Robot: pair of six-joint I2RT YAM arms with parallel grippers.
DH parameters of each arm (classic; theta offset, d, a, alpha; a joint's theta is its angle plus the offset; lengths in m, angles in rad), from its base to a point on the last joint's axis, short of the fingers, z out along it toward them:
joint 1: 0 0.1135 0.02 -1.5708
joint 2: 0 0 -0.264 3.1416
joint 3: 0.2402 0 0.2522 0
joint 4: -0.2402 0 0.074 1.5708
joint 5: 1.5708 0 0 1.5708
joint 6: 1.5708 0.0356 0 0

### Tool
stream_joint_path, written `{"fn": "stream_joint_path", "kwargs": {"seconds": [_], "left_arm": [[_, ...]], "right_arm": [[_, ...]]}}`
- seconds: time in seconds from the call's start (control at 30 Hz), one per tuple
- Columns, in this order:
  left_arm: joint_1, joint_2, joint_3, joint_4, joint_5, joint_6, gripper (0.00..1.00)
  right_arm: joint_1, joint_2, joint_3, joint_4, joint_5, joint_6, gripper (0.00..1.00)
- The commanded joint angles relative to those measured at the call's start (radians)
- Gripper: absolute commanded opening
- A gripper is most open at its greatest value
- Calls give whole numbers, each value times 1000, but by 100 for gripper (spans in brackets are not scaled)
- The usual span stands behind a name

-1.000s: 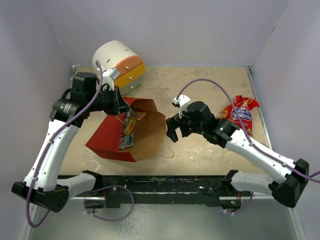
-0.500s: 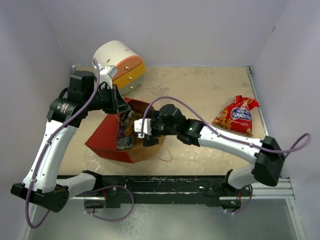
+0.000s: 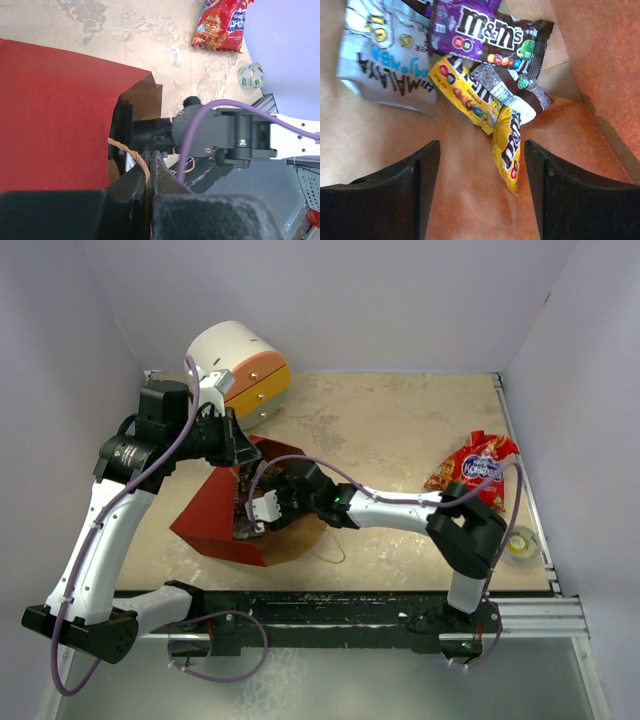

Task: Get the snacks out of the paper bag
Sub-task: Take out the snack from the paper bag.

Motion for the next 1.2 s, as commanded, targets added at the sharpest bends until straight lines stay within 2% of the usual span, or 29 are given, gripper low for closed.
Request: {"fn": "stream_joint_path", "kwargs": {"seconds": [0.0,0.23,0.4,0.5,0.63,0.8,1.17], "left_arm": [[2,-14,39,41,17,2,0],[2,-19,36,41,16,-5,0],[2,-16,46,37,9,-7,0],[1,-9,63,20,5,-11,0],[1,-17,52,2,-8,-53,0],[1,-29,22,19,-5,-88,0],[2,18,74,7,-8,-85,0]], "right_arm": [[-11,64,83,146,91,-35,68],[-36,151,131,183,194,-25,59],[-46,187,145,173,206,-26,49],[-46,199,162,156,226,2,38],[-45,207,205,72,228,49,17],[-42,153,198,35,210,125,1],[-42,-102,71,-101,-30,398,0]]}}
